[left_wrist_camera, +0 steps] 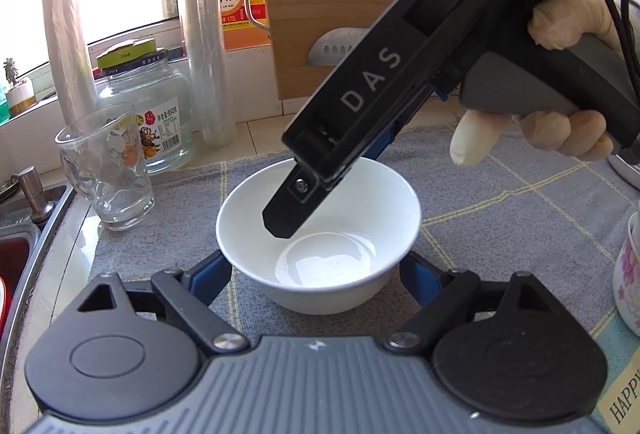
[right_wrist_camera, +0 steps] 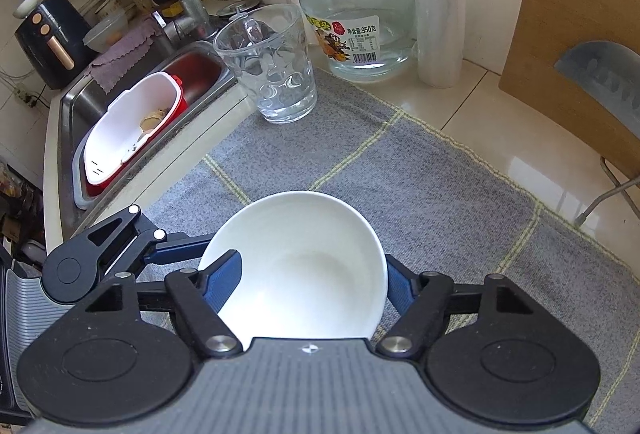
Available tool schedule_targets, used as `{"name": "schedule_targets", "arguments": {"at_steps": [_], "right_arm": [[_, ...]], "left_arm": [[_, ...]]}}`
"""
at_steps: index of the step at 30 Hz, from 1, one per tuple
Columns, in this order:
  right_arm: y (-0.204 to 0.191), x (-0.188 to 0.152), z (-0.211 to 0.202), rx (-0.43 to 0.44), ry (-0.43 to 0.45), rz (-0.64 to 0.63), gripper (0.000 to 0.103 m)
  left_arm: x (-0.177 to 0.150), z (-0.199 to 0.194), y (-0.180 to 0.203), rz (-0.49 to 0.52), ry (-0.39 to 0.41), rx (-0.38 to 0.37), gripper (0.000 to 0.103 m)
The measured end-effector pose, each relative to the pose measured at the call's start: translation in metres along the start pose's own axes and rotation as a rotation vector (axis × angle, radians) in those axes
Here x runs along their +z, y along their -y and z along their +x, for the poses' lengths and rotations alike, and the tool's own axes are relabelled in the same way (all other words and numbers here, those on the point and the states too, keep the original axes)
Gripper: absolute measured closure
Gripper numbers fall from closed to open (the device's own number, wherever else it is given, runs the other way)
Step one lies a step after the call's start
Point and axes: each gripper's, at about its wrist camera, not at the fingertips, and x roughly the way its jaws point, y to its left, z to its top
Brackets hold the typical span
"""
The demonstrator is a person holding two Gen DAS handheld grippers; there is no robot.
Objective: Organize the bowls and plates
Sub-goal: 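Lift and carry the white bowl with the right tool toward the bowl stack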
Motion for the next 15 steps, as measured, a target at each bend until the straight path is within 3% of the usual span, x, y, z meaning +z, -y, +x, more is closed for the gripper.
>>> {"name": "schedule_targets", "arguments": {"at_steps": [15], "right_arm": [[-0.008, -0.015, -0.022, 0.011, 0.012, 0.022, 0.023]], "left_arm": [[0.006, -0.026, 0.015, 0.027, -0.001, -0.017, 0.013]]}}
